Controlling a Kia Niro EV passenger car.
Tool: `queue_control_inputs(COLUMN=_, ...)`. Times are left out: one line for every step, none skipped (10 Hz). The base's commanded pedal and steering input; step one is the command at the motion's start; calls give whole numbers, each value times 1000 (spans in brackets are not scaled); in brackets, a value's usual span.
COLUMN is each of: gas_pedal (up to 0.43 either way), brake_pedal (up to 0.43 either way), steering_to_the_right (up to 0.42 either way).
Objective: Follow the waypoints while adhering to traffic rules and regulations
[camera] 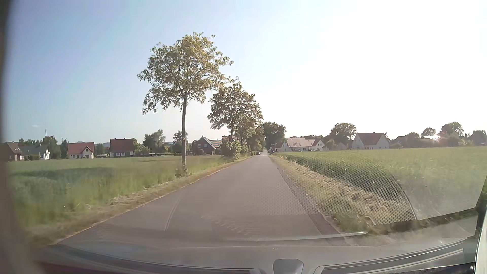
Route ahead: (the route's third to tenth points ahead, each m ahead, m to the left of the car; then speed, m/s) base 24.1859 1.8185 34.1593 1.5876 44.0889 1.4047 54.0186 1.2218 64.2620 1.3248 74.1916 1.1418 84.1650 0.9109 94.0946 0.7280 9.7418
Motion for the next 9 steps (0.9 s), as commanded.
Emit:
queue_control_inputs(gas_pedal=169, brake_pedal=6, steering_to_the_right=2)
queue_control_inputs(gas_pedal=169, brake_pedal=6, steering_to_the_right=2)
queue_control_inputs(gas_pedal=169, brake_pedal=6, steering_to_the_right=2)
queue_control_inputs(gas_pedal=169, brake_pedal=6, steering_to_the_right=2)
queue_control_inputs(gas_pedal=169, brake_pedal=6, steering_to_the_right=2)
queue_control_inputs(gas_pedal=169, brake_pedal=6, steering_to_the_right=2)
queue_control_inputs(gas_pedal=169, brake_pedal=6, steering_to_the_right=2)
queue_control_inputs(gas_pedal=169, brake_pedal=6, steering_to_the_right=1)
queue_control_inputs(gas_pedal=169, brake_pedal=6, steering_to_the_right=0)
